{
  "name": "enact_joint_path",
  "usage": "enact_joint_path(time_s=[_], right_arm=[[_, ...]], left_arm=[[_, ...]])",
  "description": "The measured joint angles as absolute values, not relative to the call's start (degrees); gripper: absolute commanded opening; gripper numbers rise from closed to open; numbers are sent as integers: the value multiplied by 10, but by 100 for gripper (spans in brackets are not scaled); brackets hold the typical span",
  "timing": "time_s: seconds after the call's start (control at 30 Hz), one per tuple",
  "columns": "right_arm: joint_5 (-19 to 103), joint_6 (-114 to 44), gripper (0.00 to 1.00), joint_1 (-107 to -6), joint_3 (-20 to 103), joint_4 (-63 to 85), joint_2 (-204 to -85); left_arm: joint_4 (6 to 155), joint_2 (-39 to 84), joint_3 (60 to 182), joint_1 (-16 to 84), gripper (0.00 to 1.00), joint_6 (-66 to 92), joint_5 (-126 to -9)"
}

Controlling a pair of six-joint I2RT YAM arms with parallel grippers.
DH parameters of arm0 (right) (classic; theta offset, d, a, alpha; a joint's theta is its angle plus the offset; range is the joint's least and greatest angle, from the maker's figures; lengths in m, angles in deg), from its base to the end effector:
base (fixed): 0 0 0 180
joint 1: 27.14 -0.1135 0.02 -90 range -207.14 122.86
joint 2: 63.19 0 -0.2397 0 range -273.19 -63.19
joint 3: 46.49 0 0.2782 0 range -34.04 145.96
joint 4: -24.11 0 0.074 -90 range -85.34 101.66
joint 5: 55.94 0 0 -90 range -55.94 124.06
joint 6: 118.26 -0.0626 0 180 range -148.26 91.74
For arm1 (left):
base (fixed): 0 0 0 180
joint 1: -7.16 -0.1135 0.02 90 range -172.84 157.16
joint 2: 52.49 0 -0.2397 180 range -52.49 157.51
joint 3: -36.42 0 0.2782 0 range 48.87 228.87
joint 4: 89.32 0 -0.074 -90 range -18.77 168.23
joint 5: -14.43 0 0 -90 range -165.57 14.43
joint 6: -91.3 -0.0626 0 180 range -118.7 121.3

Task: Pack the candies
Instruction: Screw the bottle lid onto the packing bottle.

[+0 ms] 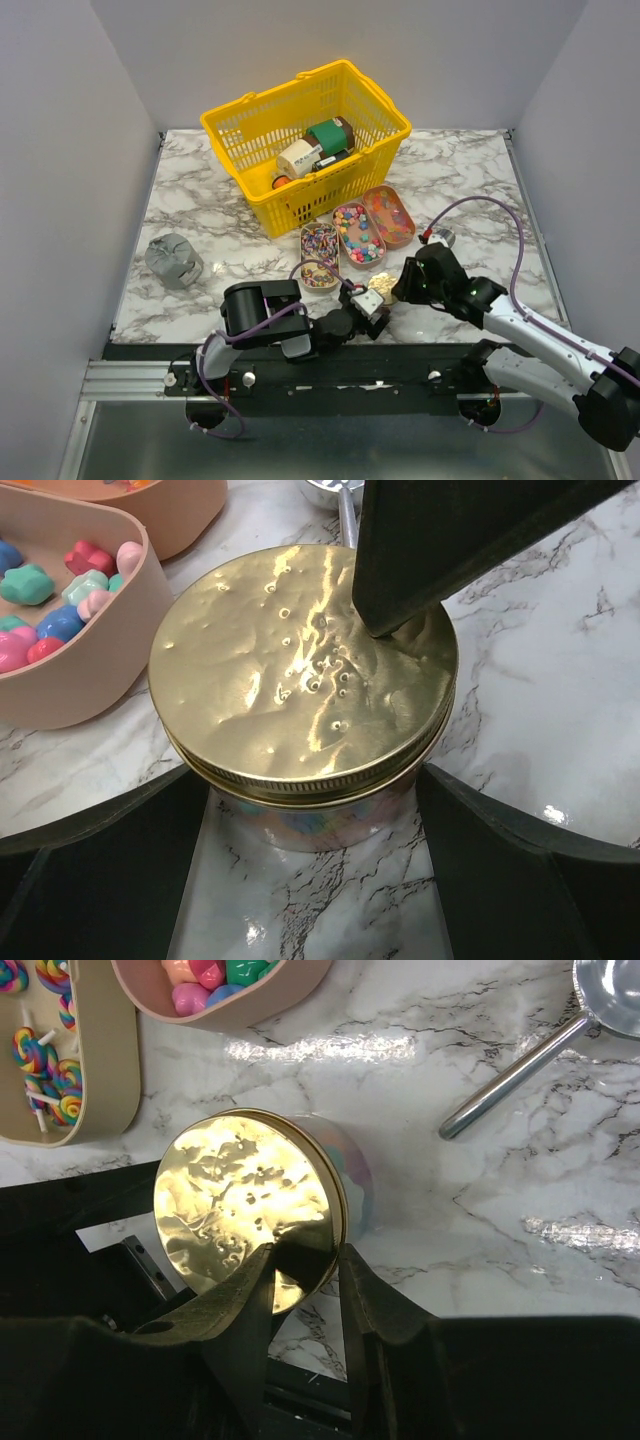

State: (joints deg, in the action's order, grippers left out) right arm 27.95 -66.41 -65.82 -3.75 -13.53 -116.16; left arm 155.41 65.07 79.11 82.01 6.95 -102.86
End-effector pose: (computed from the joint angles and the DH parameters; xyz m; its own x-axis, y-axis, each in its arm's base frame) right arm 0.1922 0.1453 0.1544 -0.8047 0.1426 -0.5763 -0.0872 0.9318 0.3523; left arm 0.1142 -0.3121 0.0346 -0.1186 0.1034 -0.9875 0.7317 0.6814 -0.0166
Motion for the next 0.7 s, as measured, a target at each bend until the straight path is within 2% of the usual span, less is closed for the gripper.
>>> enact_joint_path(time_s=[0.27, 0.4, 0.47, 0.5, 0.53, 0.7], right_arm=[[284, -674, 34, -658, -51, -116, -1152], [286, -682, 26, -658, -55, -115, -1146], [289, -688, 21, -658, -59, -115, -1139], [291, -691, 15, -658, -61, -115, -1135], [293, -694, 14, -658, -62, -115, -1131], [315, -704, 12, -658, -72, -121, -1107]], left_arm=[[1557, 652, 791, 814, 99, 70, -1019], [1558, 653, 791, 814, 98, 71, -1020], [1559, 654, 791, 814, 93, 71, -1021], [1561, 655, 791, 814, 91, 72, -1021], [1563, 656, 792, 814, 85, 72, -1021], [1569, 662, 794, 815, 74, 76, -1025]])
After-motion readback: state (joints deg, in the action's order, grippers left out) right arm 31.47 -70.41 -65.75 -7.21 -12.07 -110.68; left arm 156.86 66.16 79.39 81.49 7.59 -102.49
